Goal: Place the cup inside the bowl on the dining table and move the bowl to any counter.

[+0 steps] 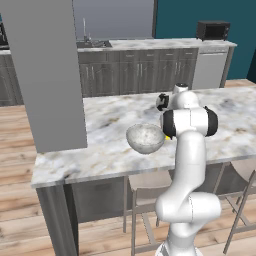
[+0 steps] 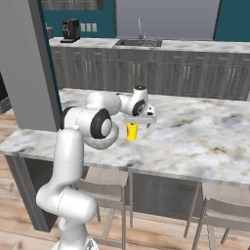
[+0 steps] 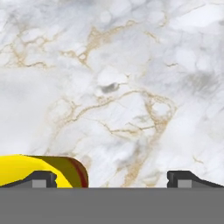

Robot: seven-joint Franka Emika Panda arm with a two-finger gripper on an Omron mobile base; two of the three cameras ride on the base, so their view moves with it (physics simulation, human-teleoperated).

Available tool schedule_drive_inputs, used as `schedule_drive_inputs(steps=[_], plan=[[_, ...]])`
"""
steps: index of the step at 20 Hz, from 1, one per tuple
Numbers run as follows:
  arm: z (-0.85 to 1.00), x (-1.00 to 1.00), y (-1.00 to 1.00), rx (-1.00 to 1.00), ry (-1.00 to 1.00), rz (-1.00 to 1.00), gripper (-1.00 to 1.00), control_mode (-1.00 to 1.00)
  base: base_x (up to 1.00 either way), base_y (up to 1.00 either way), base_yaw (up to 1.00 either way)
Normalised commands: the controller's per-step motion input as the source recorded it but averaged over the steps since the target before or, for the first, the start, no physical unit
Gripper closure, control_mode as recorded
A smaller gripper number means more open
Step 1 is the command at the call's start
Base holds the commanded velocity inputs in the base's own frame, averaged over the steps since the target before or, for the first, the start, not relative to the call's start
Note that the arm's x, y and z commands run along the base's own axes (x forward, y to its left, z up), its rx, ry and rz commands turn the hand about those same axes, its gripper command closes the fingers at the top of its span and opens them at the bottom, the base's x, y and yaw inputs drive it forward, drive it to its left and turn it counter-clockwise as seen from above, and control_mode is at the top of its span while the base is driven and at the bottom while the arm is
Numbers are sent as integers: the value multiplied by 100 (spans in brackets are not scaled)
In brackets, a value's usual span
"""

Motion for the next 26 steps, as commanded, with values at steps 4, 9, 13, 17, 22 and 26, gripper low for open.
schedule_drive_inputs(steps=[4, 9, 13, 17, 22, 26], plan=[[-2, 0, 0, 0, 3, 0, -100, -100, 0, 0, 0], [0, 0, 0, 0, 0, 0, -100, -100, 0, 0, 0], [0, 0, 0, 0, 0, 0, 100, -100, 0, 0, 0], [-1, 0, 0, 0, 0, 0, 100, -100, 0, 0, 0], [0, 0, 0, 0, 0, 0, 100, -100, 0, 0, 0], [0, 0, 0, 0, 0, 0, 100, -100, 0, 0, 0]])
